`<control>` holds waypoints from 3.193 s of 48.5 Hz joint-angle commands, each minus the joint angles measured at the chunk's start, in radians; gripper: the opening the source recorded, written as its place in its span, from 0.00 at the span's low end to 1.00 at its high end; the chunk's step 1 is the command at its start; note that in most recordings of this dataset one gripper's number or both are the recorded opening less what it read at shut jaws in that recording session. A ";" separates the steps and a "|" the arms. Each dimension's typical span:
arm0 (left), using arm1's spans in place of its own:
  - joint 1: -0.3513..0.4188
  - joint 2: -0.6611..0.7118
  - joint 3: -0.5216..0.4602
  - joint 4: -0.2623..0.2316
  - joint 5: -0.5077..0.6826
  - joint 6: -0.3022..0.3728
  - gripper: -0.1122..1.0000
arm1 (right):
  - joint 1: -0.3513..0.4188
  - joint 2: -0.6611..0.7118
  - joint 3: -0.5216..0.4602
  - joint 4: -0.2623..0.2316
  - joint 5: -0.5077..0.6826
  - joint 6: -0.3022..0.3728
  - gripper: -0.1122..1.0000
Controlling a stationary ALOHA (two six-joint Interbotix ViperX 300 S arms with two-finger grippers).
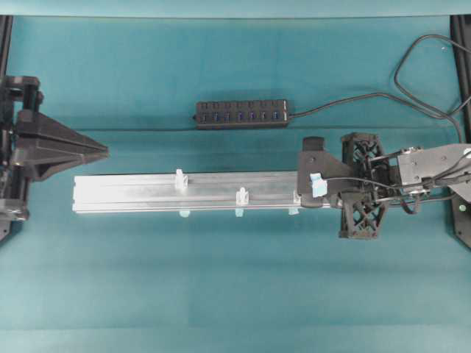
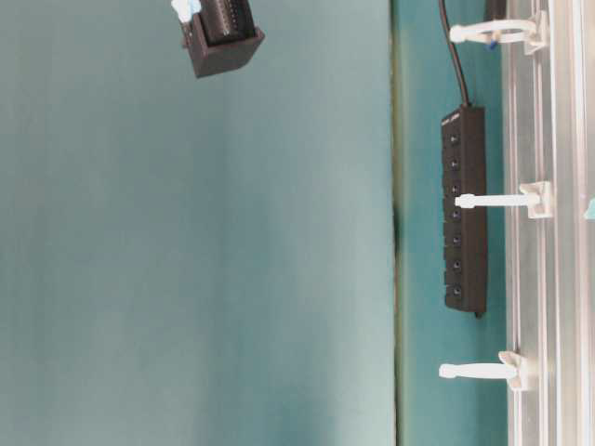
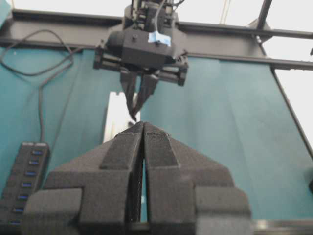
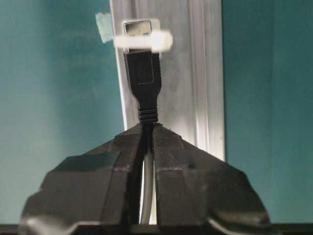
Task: Pass the USB cable through three rings with both arms.
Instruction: 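Move the left gripper right toward the plug beyond the right ring, then close the left gripper on the plug next to the right gripper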
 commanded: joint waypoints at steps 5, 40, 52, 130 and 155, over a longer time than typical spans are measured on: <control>0.002 0.052 -0.032 0.003 -0.011 -0.002 0.12 | -0.015 0.005 -0.005 0.002 -0.025 -0.002 0.03; 0.034 0.433 -0.172 0.002 -0.014 -0.153 0.12 | -0.034 0.018 0.029 0.029 -0.172 0.003 0.03; 0.035 0.535 -0.230 0.003 -0.031 -0.158 0.39 | -0.034 0.017 0.029 0.035 -0.193 0.003 0.03; 0.014 1.140 -0.629 0.012 -0.031 -0.008 0.78 | -0.035 -0.008 0.067 0.037 -0.319 0.046 0.03; 0.020 1.204 -0.687 0.011 -0.029 0.008 0.76 | -0.034 -0.008 0.067 0.035 -0.321 0.046 0.03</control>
